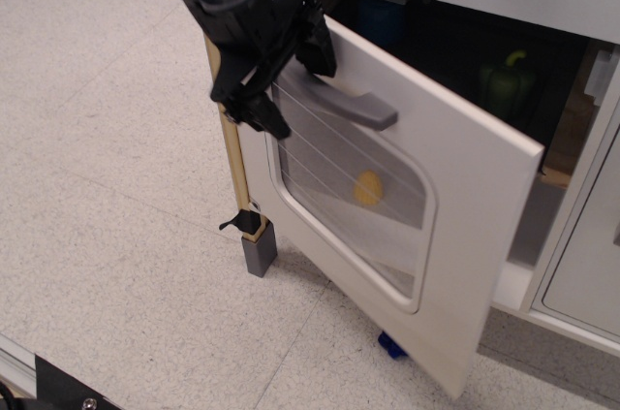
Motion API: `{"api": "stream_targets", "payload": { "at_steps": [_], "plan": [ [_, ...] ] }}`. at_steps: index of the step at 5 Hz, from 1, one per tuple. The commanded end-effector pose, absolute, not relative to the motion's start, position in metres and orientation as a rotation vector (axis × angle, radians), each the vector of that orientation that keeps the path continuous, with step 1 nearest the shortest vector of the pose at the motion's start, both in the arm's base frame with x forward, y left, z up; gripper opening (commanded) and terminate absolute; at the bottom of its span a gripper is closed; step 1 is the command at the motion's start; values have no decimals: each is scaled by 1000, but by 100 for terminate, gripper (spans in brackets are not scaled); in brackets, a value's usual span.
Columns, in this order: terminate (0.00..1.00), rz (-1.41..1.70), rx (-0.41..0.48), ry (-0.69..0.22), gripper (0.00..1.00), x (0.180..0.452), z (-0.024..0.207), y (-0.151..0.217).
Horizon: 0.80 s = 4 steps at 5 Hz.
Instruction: Open oven
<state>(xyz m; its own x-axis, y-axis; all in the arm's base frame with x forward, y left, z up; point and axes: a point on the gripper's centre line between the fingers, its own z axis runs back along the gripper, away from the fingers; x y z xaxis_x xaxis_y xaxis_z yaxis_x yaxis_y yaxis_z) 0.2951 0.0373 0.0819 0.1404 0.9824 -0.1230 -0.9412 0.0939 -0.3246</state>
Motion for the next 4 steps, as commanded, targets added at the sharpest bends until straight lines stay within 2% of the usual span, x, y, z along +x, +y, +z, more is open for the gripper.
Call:
{"api": "stream_targets", "payload": {
  "at_steps": [1, 2, 4],
  "plan": [
    [0, 1284, -446, -166, 100, 317, 146, 13],
    [0, 1250, -479, -159, 100, 326, 147, -10],
    [0, 1275, -499, -193, 100, 349, 120, -38]
  ]
}}
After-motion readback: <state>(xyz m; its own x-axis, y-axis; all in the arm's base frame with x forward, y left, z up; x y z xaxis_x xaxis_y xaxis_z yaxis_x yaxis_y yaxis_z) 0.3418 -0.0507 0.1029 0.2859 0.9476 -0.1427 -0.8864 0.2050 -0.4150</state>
